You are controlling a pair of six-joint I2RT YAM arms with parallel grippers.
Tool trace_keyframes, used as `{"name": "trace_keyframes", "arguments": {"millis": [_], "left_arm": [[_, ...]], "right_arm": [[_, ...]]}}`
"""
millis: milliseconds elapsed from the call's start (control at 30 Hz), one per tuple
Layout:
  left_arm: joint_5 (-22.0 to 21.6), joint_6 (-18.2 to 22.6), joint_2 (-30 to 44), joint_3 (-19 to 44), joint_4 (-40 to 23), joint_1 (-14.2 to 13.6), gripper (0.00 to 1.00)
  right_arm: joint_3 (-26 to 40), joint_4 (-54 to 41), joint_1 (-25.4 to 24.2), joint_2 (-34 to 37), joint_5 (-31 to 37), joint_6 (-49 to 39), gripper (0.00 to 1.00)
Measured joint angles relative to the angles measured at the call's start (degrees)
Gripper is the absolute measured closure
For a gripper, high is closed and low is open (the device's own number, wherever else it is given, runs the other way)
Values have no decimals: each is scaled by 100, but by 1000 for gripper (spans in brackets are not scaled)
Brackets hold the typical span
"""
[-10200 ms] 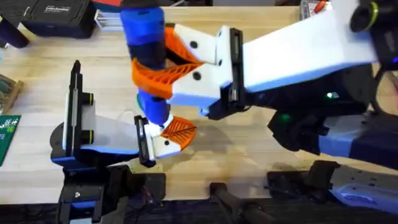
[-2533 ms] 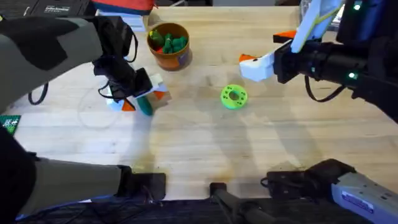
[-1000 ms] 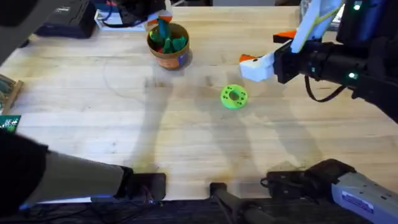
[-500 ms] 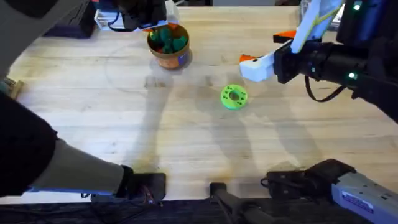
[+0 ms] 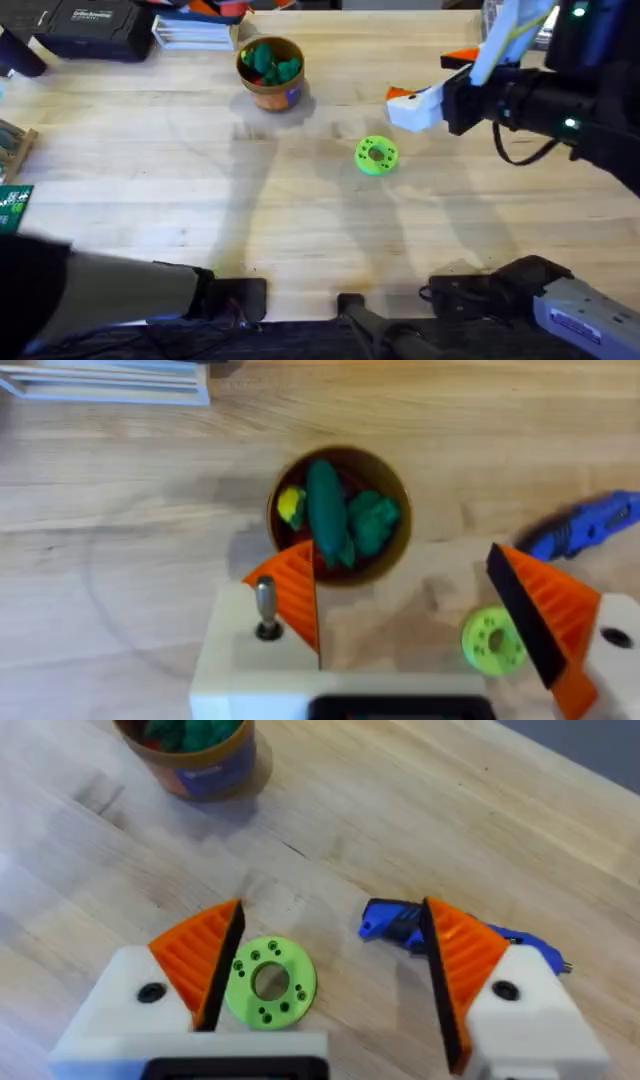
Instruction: Pick up the gripper from the table and insert it into the empty holder that is missing its gripper. Then pick up a screw, insert it into the mounting hole, and use the screwdriver to tighten it. Finally, clean up the table by picking up the vegetable and placing it into the bucket.
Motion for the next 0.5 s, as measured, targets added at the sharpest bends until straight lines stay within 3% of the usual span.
{"name": "trace_keyframes", "arguments": {"millis": [333,500], "left_arm": [[3,927,-1364,153,-2424,0,13],[3,1259,-1686,152,-2730,0,15]], "right_arm": [[0,-540,0,-1554,-2,43,7],[4,-935,0,-2095,-4,51,7]]}}
